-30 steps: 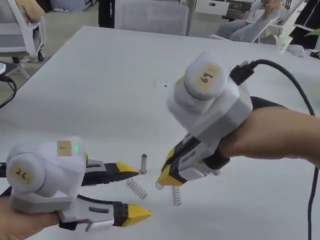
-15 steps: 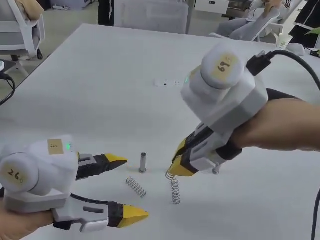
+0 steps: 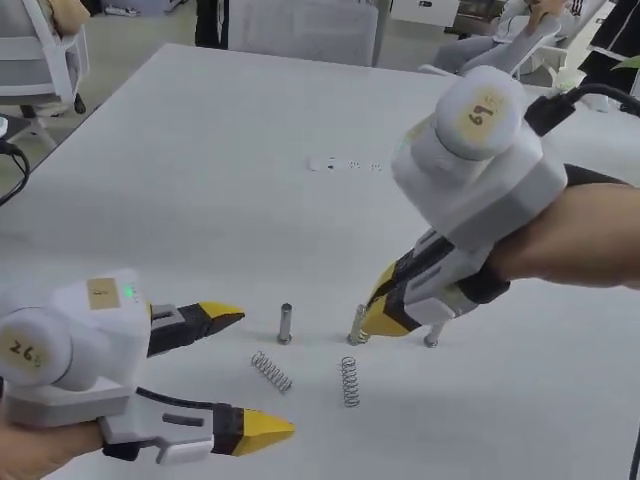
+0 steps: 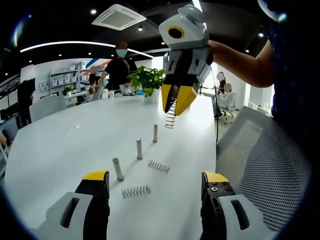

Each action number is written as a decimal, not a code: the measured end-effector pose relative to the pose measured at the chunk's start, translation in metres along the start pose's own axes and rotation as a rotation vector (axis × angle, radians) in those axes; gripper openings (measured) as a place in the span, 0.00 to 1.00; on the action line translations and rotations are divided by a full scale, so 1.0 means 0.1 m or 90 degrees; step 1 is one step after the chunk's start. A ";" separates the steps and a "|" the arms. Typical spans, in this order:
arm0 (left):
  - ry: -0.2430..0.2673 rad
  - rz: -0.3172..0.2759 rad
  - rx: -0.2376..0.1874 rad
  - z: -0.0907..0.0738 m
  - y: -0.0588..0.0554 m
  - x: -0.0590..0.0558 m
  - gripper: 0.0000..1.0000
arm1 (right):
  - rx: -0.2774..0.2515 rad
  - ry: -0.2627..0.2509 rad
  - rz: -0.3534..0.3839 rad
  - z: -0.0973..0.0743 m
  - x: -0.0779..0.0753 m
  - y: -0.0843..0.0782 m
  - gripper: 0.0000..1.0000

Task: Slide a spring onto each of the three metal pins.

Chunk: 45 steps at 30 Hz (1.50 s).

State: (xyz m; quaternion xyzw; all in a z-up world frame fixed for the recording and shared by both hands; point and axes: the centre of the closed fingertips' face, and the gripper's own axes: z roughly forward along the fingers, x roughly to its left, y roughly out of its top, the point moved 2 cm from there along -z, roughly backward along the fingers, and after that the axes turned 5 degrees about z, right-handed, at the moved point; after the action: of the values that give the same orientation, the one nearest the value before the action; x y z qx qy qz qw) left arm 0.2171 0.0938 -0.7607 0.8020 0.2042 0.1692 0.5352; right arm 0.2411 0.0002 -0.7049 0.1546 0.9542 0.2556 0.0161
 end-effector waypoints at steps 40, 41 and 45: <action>0.023 -0.020 0.015 -0.04 -0.20 0.10 0.76 | 0.058 -0.087 0.126 -0.17 -0.84 -0.57 0.08; 0.023 -0.020 0.014 -0.04 -0.20 0.10 0.76 | 0.063 -0.087 0.128 -0.15 -0.86 -0.59 0.08; 0.023 -0.020 0.014 -0.04 -0.20 0.10 0.76 | 0.072 -0.090 0.136 -0.12 -0.93 -0.63 0.08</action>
State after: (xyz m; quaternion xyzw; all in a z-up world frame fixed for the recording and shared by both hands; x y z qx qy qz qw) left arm 0.2207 0.1083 -0.7773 0.8014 0.2281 0.1727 0.5253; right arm 0.3098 -0.0858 -0.7302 0.2737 0.9417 0.1899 0.0467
